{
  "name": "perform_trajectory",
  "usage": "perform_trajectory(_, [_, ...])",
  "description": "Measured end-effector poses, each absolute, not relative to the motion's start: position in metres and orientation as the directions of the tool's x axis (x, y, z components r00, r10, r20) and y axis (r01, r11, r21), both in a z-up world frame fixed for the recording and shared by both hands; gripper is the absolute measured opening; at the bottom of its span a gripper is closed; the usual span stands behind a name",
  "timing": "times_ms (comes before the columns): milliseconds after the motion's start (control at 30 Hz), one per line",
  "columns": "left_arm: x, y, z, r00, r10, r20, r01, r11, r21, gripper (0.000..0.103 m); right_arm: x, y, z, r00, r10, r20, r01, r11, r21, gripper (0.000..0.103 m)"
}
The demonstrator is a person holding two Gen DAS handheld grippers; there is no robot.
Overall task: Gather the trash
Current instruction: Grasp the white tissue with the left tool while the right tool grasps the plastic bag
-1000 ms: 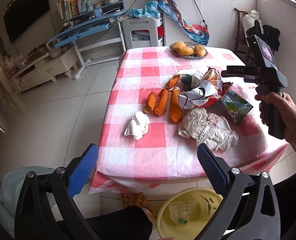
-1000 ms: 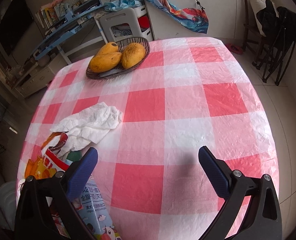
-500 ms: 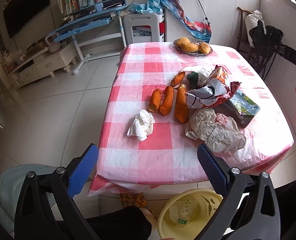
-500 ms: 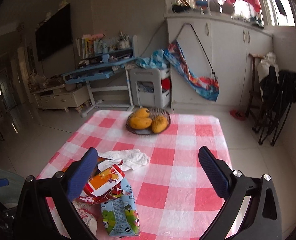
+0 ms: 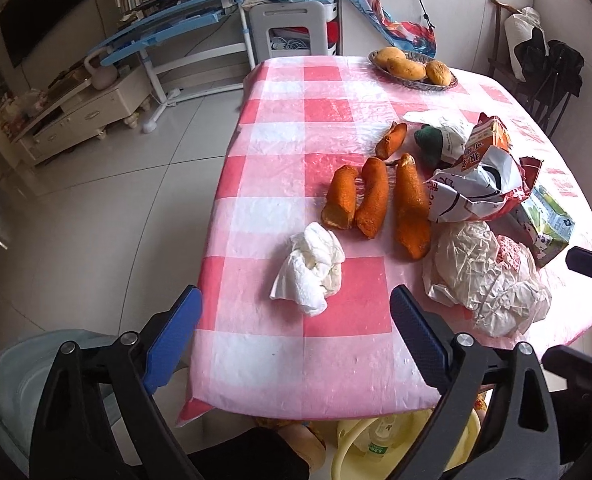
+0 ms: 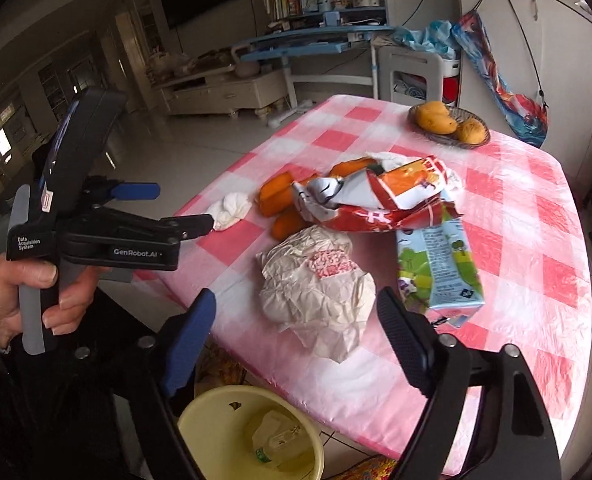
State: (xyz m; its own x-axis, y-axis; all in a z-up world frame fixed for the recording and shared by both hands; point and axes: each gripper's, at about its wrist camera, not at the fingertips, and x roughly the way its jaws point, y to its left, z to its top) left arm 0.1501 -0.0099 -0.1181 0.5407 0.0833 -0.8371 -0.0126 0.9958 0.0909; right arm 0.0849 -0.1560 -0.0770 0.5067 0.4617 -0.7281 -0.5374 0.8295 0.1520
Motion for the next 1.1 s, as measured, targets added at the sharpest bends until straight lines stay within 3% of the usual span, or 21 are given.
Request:
perform_trajectory(100, [0.157, -0.012, -0.124, 0.534, 0.083, -0.842, -0.016, 0.996, 0.087, 0.083, 0.09, -0.147, -0.085, 0.493, 0.466, -0.734, -0.541, 0.825, 0.161, 0.077])
perform_trajectory(233, [0.166, -0.013, -0.131, 0.525, 0.059, -0.849, -0.011, 0.998, 0.062, 0.063, 0.101, -0.137, -0.093, 0.485, 0.458, -0.745, -0.531, 0.831, 0.165, 0.074])
perform_trajectory(300, [0.169, -0.015, -0.139, 0.502, 0.034, -0.864, 0.007, 0.999, 0.043, 0.037, 0.104, -0.132, -0.098, 0.479, 0.442, -0.758, -0.527, 0.836, 0.154, 0.069])
perform_trajectory(367, [0.169, -0.016, -0.144, 0.486, 0.014, -0.874, 0.019, 0.999, 0.027, 0.022, 0.107, -0.131, -0.106, 0.456, 0.435, -0.776, -0.525, 0.836, 0.161, 0.044])
perform_trajectory(400, [0.167, -0.016, -0.142, 0.496, 0.015, -0.868, 0.02, 0.999, 0.029, 0.019, 0.108, -0.131, -0.11, 0.443, 0.436, -0.783, -0.523, 0.835, 0.169, 0.037])
perform_trajectory(467, [0.164, -0.016, -0.136, 0.514, -0.005, -0.858, 0.027, 1.0, 0.011, 0.018, 0.107, -0.134, -0.112, 0.434, 0.448, -0.781, -0.52, 0.833, 0.189, 0.025])
perform_trajectory(633, [0.152, -0.016, -0.125, 0.545, -0.025, -0.838, 0.035, 0.999, -0.007, 0.017, 0.093, -0.138, -0.1, 0.446, 0.488, -0.751, -0.54, 0.815, 0.21, 0.016])
perform_trajectory(933, [0.127, -0.012, -0.106, 0.594, -0.044, -0.803, 0.054, 0.998, -0.014, 0.017, 0.054, -0.132, -0.079, 0.422, 0.562, -0.711, -0.591, 0.765, 0.254, 0.015])
perform_trajectory(1100, [0.118, -0.012, -0.099, 0.613, -0.05, -0.788, 0.067, 0.998, -0.011, 0.017, 0.023, -0.127, -0.085, 0.36, 0.565, -0.742, -0.61, 0.745, 0.271, 0.015])
